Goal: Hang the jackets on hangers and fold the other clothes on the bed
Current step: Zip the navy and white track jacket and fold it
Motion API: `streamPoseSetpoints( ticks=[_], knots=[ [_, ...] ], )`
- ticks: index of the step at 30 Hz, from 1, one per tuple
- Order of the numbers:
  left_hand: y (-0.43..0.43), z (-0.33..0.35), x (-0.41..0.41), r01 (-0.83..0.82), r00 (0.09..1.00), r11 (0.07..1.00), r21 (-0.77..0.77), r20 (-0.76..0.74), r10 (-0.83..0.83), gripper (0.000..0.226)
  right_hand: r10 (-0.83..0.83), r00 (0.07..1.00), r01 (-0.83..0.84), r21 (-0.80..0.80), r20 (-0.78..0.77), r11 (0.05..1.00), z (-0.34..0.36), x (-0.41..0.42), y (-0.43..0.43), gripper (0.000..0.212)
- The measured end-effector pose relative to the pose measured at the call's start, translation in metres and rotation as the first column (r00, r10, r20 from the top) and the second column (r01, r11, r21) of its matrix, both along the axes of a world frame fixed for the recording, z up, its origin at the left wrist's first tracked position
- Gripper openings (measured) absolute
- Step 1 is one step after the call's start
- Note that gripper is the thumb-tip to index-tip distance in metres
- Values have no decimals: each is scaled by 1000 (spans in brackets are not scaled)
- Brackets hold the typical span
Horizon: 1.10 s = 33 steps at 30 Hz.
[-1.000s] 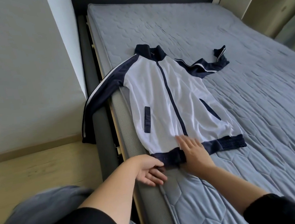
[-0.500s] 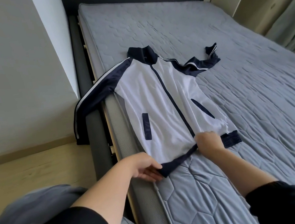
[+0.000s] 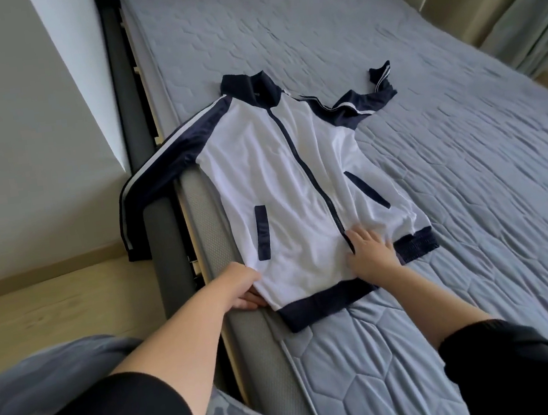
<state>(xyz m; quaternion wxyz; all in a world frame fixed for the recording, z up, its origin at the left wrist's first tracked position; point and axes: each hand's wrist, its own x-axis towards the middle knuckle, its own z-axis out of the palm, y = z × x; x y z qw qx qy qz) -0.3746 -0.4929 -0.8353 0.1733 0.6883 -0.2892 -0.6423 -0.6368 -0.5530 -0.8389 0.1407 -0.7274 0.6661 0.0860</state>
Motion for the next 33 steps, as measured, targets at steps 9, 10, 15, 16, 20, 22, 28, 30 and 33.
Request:
streamPoseSetpoints(
  ticks=[9,10,15,16,20,22,28,30,33],
  knots=[
    [-1,-7,-19,-152,984,987,-45,84,155,16,-753,302,904,75,585,421,-7,-84,-10,55],
    [0,-8,-20,-148,984,987,-64,86,153,15,-766,255,900,146,590,411,-5,-88,-13,60],
    [-1,-3,-18,-135,977,990,-28,165,138,13,-801,134,896,275,584,350,1,-119,-27,43],
    [-1,0,-17,-132,979,991,4,159,129,16,-795,130,911,245,593,332,6,-124,-26,41],
    [1,3,-18,-12,935,994,-111,351,50,9,-916,355,935,-44,187,353,15,-119,-21,45],
    [0,1,-19,218,725,897,-385,679,115,20,-823,556,827,-180,116,533,10,-104,-20,58],
    [5,-17,-35,930,209,354,-97,932,-295,76,-2,1000,7,-293,17,956,-32,-47,-10,59],
    [14,-32,-34,939,155,341,42,834,-529,77,-67,997,59,-146,-49,988,-47,-46,1,58],
    [13,-37,-24,945,180,328,6,826,-533,78,-340,940,329,-190,-32,925,-44,-30,2,54]
  ],
)
